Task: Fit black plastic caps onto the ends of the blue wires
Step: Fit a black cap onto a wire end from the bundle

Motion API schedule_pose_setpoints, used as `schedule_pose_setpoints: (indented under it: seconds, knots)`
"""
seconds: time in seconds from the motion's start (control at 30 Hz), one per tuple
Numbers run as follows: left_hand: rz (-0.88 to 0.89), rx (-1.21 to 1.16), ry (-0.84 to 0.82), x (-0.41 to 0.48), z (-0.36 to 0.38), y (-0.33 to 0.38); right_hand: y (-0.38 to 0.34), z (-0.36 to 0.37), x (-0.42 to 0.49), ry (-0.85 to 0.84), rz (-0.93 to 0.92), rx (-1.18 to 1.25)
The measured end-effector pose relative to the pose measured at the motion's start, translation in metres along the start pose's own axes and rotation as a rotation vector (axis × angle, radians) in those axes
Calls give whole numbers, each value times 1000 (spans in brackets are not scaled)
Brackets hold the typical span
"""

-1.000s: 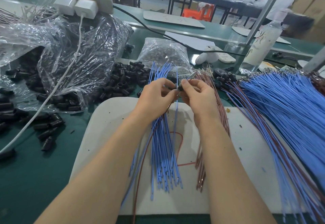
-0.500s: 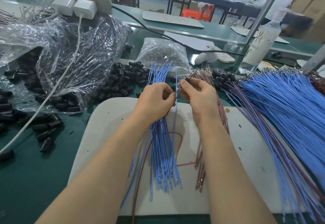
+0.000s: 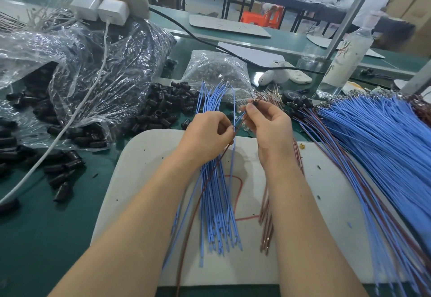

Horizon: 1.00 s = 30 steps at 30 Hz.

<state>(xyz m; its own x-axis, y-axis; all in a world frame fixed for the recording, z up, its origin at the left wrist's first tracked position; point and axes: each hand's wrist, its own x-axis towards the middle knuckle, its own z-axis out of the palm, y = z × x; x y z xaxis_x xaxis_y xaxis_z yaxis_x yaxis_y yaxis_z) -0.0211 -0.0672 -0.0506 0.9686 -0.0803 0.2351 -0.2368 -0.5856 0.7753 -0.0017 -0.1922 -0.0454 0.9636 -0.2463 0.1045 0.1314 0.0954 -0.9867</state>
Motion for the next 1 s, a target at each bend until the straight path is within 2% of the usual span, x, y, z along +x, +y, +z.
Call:
schedule_pose_setpoints:
  seconds: [0.2, 0.53, 1.0]
  knots:
    - [7, 1, 8, 0, 1, -1, -1, 1, -2, -29, -28, -24]
    - [47, -73, 132, 1, 2, 0, -1, 6, -8, -119, -53, -98]
    - [-3, -85, 118, 1, 2, -1, 1, 7, -6, -119, -74, -83]
